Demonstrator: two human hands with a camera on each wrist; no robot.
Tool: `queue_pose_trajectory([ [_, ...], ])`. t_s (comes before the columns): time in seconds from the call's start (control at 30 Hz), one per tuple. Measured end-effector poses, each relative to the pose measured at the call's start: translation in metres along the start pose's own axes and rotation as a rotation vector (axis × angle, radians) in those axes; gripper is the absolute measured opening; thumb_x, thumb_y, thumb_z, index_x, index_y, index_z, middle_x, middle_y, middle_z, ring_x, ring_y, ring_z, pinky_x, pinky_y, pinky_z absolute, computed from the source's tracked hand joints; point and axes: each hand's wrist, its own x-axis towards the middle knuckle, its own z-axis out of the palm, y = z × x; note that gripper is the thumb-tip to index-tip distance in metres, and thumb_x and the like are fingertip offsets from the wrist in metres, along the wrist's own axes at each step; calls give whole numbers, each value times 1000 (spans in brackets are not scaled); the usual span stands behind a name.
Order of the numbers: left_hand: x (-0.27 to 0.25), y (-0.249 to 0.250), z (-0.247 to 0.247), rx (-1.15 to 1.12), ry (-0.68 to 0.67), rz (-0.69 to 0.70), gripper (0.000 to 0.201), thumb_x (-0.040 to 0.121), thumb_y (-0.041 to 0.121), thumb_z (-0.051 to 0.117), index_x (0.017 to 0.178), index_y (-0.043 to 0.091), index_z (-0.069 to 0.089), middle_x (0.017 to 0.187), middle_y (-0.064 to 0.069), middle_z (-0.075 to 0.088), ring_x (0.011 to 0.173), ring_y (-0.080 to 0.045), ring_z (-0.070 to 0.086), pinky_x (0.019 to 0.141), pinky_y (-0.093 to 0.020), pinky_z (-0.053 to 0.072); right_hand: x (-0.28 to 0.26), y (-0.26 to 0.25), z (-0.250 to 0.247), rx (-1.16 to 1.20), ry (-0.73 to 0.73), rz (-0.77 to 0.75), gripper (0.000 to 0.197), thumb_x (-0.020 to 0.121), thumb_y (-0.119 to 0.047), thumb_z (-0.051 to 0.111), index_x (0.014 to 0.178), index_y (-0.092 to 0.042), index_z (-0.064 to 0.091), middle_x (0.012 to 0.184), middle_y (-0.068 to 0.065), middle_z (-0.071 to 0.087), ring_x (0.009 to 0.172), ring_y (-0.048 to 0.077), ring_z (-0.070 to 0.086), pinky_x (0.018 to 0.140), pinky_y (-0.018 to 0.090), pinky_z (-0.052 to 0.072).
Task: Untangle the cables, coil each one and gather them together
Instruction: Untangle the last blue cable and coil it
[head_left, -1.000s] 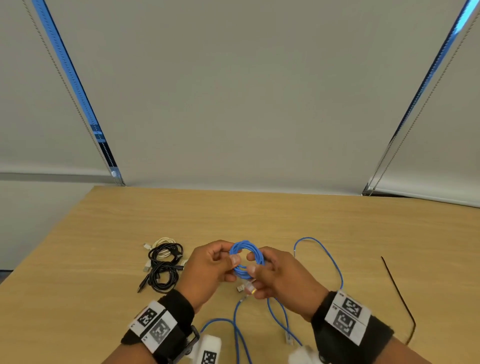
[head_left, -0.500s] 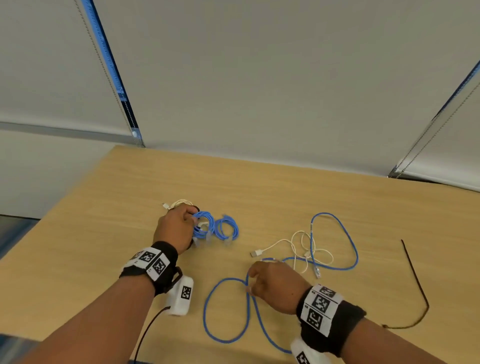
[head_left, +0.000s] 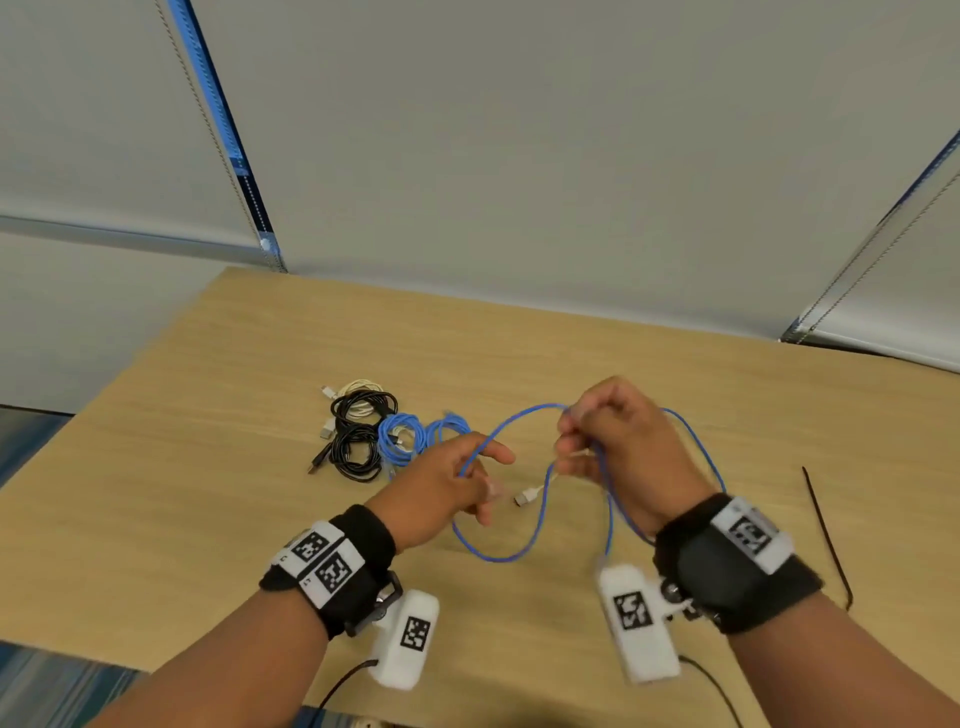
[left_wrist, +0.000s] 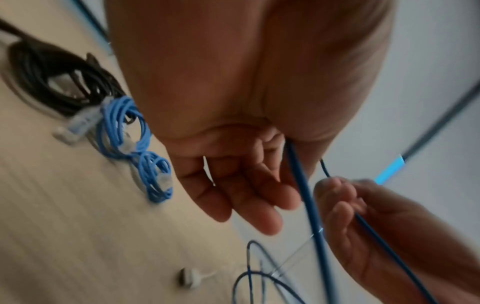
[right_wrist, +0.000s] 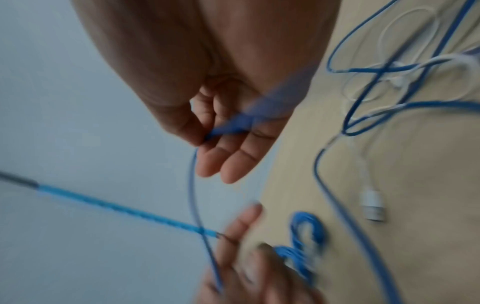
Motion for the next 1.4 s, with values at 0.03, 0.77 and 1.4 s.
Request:
queue_pose_trajectory([
  [0.03,2,4,-1,-55,43,12,19,92,8,66,110,14,66,67,-8,62,68,-22,65,72,-28,54,1,-16,-7,98,23,-46,23,95,6,49,89,-15,53,76,9,64,58,17,61,52,33,56],
  [0.77,20,82,35,-197,189,380,10,91,7,68,88,17,70,79,4,72,77,-20,75,73,-37,62,-29,-62,-38,-486,-176,-221,30,85,-42,67,112,-30,69,101,2,76,96,14,71,82,26,53],
  [1.4,43,59,37,420,67,275,7,97,22,64,94,18,68,95,3,71,95,-15,64,92,-43,50,-38,-113,-7,-44,76,-641,15,93,-11,62,103,-22,59,92,5,76,75,19,65,64,29,54],
])
